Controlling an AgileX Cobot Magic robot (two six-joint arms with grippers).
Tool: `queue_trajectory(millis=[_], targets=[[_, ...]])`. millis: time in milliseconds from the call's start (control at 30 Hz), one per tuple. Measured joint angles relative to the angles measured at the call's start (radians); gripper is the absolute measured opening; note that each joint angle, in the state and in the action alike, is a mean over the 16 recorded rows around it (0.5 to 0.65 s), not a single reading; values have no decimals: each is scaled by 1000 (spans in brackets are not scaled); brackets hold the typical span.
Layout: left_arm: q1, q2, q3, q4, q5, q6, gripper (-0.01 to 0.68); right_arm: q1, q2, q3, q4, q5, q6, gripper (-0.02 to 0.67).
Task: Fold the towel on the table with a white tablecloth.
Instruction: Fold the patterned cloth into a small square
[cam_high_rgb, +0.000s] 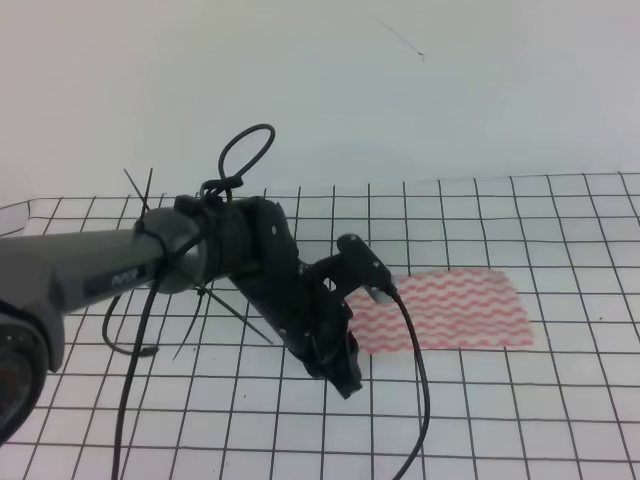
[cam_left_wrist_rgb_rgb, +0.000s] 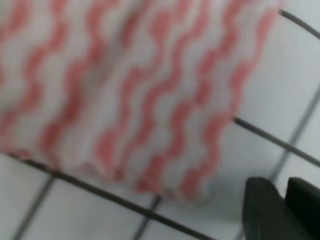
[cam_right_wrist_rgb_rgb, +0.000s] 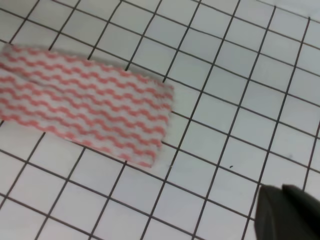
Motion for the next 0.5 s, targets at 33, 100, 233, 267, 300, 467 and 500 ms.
queue_trajectory(millis=[33, 100, 233, 267, 300, 467, 500], targets=[[0, -3, -9, 1, 13, 4, 102, 0, 0, 0, 0, -1, 0, -1], [0, -10, -28, 2, 36, 9, 72, 0, 0, 0, 0, -3, 0, -1], [-1, -18, -68, 3, 60, 13, 27, 0, 4, 0, 1, -6, 0, -1], [-1, -19, -78, 4, 59, 12, 20, 0, 5, 1, 2, -7, 0, -1], [-1, -20, -87, 4, 54, 10, 14, 0, 6, 1, 2, -7, 0, -1], [-1, -11, -122, 0, -5, 0, 2, 0, 13, 2, 3, -7, 0, -1], [-1, -6, -125, -1, -18, -1, 1, 0, 14, 2, 4, -7, 0, -1]])
